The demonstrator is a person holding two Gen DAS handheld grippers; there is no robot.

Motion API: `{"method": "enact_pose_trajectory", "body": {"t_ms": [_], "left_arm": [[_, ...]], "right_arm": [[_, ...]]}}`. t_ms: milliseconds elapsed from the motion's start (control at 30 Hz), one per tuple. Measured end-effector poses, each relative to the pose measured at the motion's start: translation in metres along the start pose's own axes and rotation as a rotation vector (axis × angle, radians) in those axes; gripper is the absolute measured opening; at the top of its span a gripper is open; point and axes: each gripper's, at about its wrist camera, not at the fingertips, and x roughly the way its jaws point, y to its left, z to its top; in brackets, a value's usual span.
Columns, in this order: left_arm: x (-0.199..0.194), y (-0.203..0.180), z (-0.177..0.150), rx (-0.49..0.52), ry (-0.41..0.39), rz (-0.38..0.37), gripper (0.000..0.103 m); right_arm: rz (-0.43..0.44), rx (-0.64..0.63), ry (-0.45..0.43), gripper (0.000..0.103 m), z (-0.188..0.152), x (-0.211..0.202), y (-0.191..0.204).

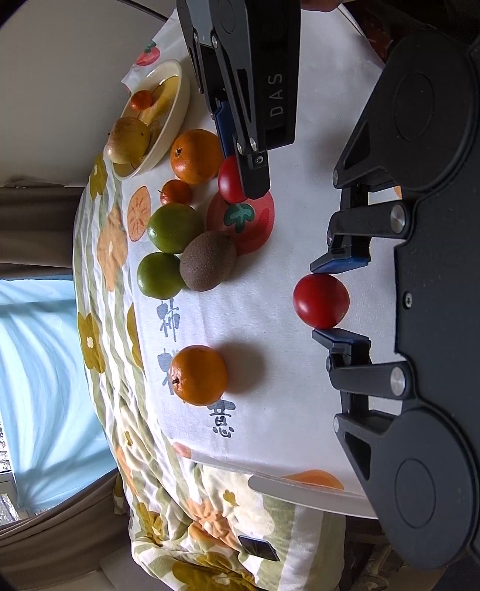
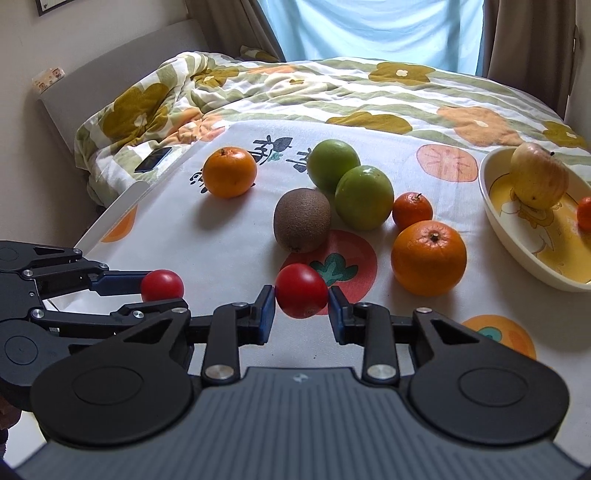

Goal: Organize fruits
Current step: 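Carry both cherry tomatoes in the grippers over to the duck bowl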

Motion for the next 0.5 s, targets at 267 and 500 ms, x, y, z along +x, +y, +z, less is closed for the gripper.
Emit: {"method": "enact_pose_trajectory", "body": {"t_ms": [267, 500], "left_arm": [[-0.033, -0.019, 0.024, -0.035, -0.040, -0.022, 0.035], [-0.055, -0.050, 0.043, -0.043, -0.075, -0.041, 0.035]], "right_arm": [[-0.031, 0.031, -0.034, 0.045, 0.002, -0.042, -0.014], [-0.058, 0.071, -0.042, 0.045, -0.002, -0.082, -0.051]]}}
